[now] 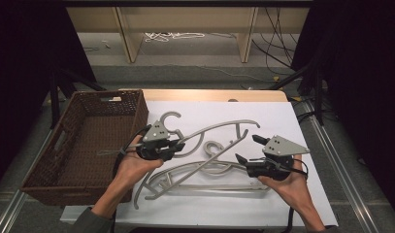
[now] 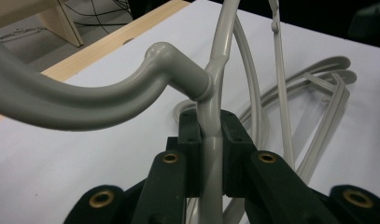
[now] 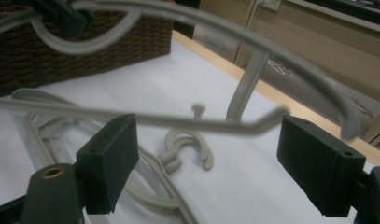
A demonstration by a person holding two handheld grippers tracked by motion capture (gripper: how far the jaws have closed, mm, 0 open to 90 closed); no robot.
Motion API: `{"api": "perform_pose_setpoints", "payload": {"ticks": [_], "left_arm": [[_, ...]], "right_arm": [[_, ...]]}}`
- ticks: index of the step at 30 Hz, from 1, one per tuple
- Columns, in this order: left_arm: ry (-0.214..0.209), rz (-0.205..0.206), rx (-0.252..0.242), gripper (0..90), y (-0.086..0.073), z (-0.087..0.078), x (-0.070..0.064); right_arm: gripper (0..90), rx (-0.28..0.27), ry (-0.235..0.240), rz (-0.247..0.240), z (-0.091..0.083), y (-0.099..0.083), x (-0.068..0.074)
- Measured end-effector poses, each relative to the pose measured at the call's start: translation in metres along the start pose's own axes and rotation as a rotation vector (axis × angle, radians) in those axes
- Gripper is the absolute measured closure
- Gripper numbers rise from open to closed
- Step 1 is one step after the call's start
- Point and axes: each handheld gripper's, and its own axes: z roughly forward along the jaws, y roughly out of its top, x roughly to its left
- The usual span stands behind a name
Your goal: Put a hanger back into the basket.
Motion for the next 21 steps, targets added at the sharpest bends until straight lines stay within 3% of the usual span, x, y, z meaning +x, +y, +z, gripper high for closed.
{"api": "perform_pose_setpoints", "payload": {"ticks": [8,21], "left_arm": [[0.008,-0.044,-0.032,81.0,0.004,-0.023,0.01],[0.006,-0.102,-0.081,81.0,0.027,-0.075,0.025]], "right_arm": [[20.0,0.033,0.046,0.027,0.005,-0.017,0.009],[19.9,0.038,0.049,0.023,0.006,-0.025,0.012]]}}
